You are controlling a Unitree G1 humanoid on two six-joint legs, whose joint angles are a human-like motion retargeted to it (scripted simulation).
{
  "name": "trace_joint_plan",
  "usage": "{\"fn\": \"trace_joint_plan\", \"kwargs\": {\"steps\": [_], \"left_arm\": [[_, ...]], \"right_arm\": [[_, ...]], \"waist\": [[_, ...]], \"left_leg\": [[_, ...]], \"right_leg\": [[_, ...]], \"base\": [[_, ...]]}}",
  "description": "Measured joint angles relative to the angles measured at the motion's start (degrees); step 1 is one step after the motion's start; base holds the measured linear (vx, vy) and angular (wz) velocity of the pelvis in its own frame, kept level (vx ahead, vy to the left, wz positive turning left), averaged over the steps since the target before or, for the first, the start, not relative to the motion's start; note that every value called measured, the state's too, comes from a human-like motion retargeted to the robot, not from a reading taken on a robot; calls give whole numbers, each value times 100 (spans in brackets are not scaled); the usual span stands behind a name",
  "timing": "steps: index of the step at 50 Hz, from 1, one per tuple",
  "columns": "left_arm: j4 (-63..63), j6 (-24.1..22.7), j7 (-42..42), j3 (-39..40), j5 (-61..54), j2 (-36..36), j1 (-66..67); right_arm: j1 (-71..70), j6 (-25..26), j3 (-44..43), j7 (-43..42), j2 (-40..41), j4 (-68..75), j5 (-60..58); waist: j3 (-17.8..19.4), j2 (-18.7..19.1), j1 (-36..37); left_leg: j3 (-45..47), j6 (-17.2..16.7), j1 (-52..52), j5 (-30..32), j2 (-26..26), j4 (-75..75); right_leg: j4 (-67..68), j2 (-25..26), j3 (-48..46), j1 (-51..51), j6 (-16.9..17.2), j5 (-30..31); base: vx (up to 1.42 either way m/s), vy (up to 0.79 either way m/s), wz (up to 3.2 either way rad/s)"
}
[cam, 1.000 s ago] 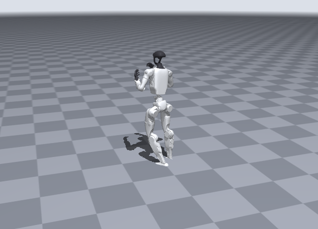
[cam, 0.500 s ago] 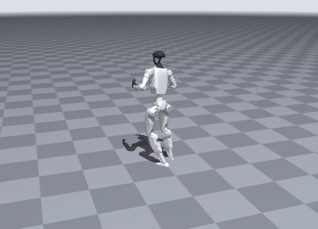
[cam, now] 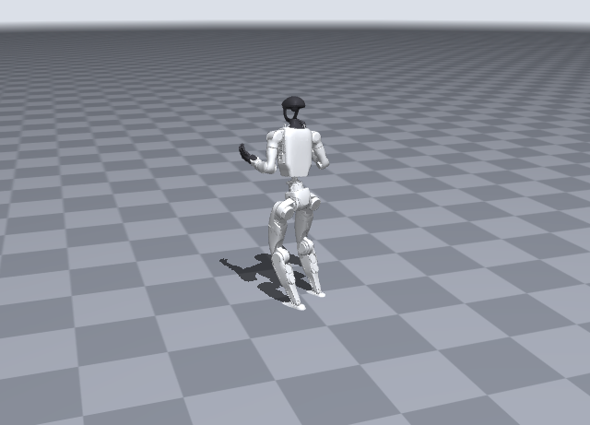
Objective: Dance
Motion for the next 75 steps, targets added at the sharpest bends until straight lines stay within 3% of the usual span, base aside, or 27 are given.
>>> {"fn": "trace_joint_plan", "kwargs": {"steps": [7,12,20,30,38,40,42,45,47,55,62,68,73,75], "left_arm": [[3,-143,473,15,262,-126,127],[-47,-194,971,-37,809,35,47],[97,3,1499,-507,1734,490,84],[423,125,1467,-651,2186,793,523],[637,236,1238,-705,2519,977,325],[745,274,1235,-787,2646,1036,-145],[714,295,1259,-898,2818,1062,-504],[793,349,1442,-963,3130,1127,-1271],[1082,367,1738,-915,3386,1113,-2073],[1329,548,2626,-436,3895,814,-3258],[1852,751,2995,-323,4033,173,-3254],[2556,883,3031,-577,4150,-170,-3027],[2920,854,3009,-730,4376,-207,-2827],[2920,817,3033,-734,4493,-178,-2699]], "right_arm": [[-182,122,-537,-1020,140,114,-686],[-31,212,-486,-1417,181,309,-1065],[127,281,40,-1335,55,568,-1419],[-109,162,223,-943,-287,124,-1410],[-712,218,997,-365,-155,-247,-1261],[-828,271,1376,-82,-32,-77,-1182],[-597,316,1769,193,-21,104,-1146],[-288,398,2361,733,-87,564,-1119],[-334,384,2723,1174,-207,1122,-1078],[77,552,3502,2041,-511,2362,-974],[-799,508,3245,935,-347,3127,-954],[-1732,506,2988,-330,-321,3876,-1000],[-1991,529,2805,-624,-369,4401,-943],[-1954,583,2731,-620,-379,4434,-986]], "waist": [[-7,-325,-274],[132,-577,-407],[254,-731,-353],[394,-1000,79],[338,-966,257],[292,-832,310],[293,-894,256],[258,-922,189],[308,-598,281],[482,-404,453],[728,-51,811],[762,-39,1019],[599,-130,985],[481,-98,931]], "left_leg": [[266,128,95,120,-402,-322],[493,232,152,82,-684,-315],[647,356,235,4,-995,-311],[753,518,877,179,-1347,-899],[857,418,991,414,-945,-1195],[831,335,932,458,-637,-1300],[800,266,828,446,-558,-1075],[676,137,655,426,-352,-793],[502,-27,507,370,194,-554],[-320,-587,-278,558,953,1321],[-639,-1095,-1212,1773,1772,3320],[-695,-1307,-2026,2277,1671,4135],[-519,-1475,-2483,2560,1303,2781],[-504,-1642,-2531,2948,1130,1753]], "right_leg": [[937,-417,69,-526,25,-227],[1883,-1000,-466,-980,-70,-211],[2826,-1856,-1024,-1295,-194,-545],[3155,-2917,-1149,-671,-269,-966],[1643,-2483,-1031,-255,-82,-657],[896,-2064,-1168,-36,-119,-458],[934,-2025,-1139,-58,-125,-568],[801,-1810,-1190,-5,-198,-670],[-188,-1140,-1407,440,-356,-282],[-99,-362,-1538,622,-670,-318],[-232,344,-1617,716,-888,-212],[-166,381,-1648,523,-864,-193],[-1061,174,-1796,678,-724,238],[-1661,135,-1893,815,-688,558]], "base": [[-3,12,4],[-5,12,-6],[-2,9,-2],[0,-1,-6],[2,-19,-30],[3,-28,-33],[-1,-30,-9],[0,-31,-5],[1,-29,-34],[-6,-24,-15],[-6,-15,-22],[-4,-12,10],[0,-12,43],[0,-10,55]]}}
